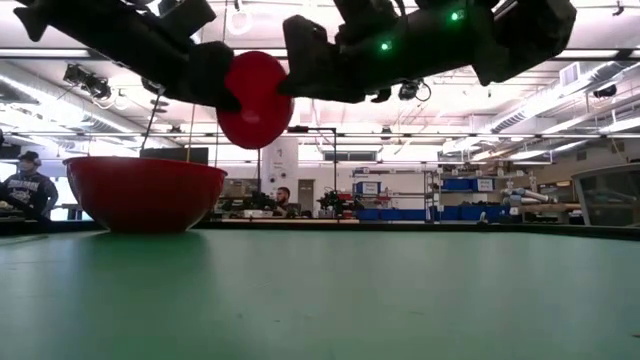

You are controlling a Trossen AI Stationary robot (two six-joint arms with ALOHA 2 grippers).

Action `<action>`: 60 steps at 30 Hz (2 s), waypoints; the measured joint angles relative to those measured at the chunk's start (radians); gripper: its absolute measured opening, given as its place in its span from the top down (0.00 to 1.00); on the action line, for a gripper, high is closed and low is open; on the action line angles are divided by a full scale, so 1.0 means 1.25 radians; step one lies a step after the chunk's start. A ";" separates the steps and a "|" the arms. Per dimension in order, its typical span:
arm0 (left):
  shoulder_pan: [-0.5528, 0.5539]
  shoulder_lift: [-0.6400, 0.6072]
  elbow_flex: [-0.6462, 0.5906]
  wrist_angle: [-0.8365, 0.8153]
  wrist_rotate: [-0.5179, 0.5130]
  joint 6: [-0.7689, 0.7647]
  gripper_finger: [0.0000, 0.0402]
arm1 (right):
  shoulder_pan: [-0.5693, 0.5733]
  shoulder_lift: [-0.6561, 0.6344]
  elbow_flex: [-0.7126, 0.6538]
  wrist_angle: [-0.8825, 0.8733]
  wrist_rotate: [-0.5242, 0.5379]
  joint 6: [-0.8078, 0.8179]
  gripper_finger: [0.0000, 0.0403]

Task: Nest bowls inside each other
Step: Stack the small red bowl on top of the blue bowl

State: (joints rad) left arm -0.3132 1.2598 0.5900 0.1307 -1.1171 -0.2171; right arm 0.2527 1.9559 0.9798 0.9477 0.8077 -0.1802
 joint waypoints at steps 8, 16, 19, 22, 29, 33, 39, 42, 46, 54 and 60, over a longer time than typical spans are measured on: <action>0.020 -0.054 -0.001 -0.074 0.016 0.000 0.97 | 0.033 -0.102 0.043 -0.152 0.010 -0.032 0.59; 0.078 -0.158 0.001 -0.157 0.050 0.033 0.98 | 0.031 -0.239 0.042 -0.117 0.369 -0.237 0.48; 0.138 -0.217 0.009 -0.257 0.175 0.012 0.98 | 0.041 -0.268 0.041 -0.131 0.386 -0.282 0.48; 0.211 -0.264 0.054 -0.420 0.287 -0.075 0.98 | 0.050 -0.281 0.041 -0.145 0.388 -0.284 0.48; 0.389 -0.280 0.209 -0.840 0.413 -0.146 0.98 | 0.053 -0.231 0.041 -0.157 0.386 -0.277 0.48; 0.492 -0.276 0.257 -0.955 0.437 -0.149 0.98 | 0.045 -0.189 0.040 -0.157 0.386 -0.259 0.48; 0.692 -0.266 0.256 -0.983 0.510 -0.060 0.98 | 0.035 -0.151 0.039 -0.160 0.386 -0.227 0.48; 0.788 -0.245 0.256 -0.982 0.612 -0.032 0.98 | 0.036 -0.153 0.039 -0.162 0.386 -0.214 0.48; 0.858 -0.204 0.256 -0.975 0.639 0.003 0.96 | 0.036 -0.154 0.039 -0.163 0.385 -0.208 0.48; 0.907 -0.103 0.256 -0.953 0.649 0.061 0.73 | 0.040 -0.151 0.040 -0.360 0.340 -0.040 0.48; 0.927 -0.084 0.256 -0.956 0.649 0.078 0.51 | 0.069 -0.151 0.040 -0.560 0.249 0.142 0.48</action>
State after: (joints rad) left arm 0.8452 1.1547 0.9096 -1.0637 -0.3063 -0.1200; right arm 0.3385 1.7672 1.0294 0.2476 1.1191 -0.0025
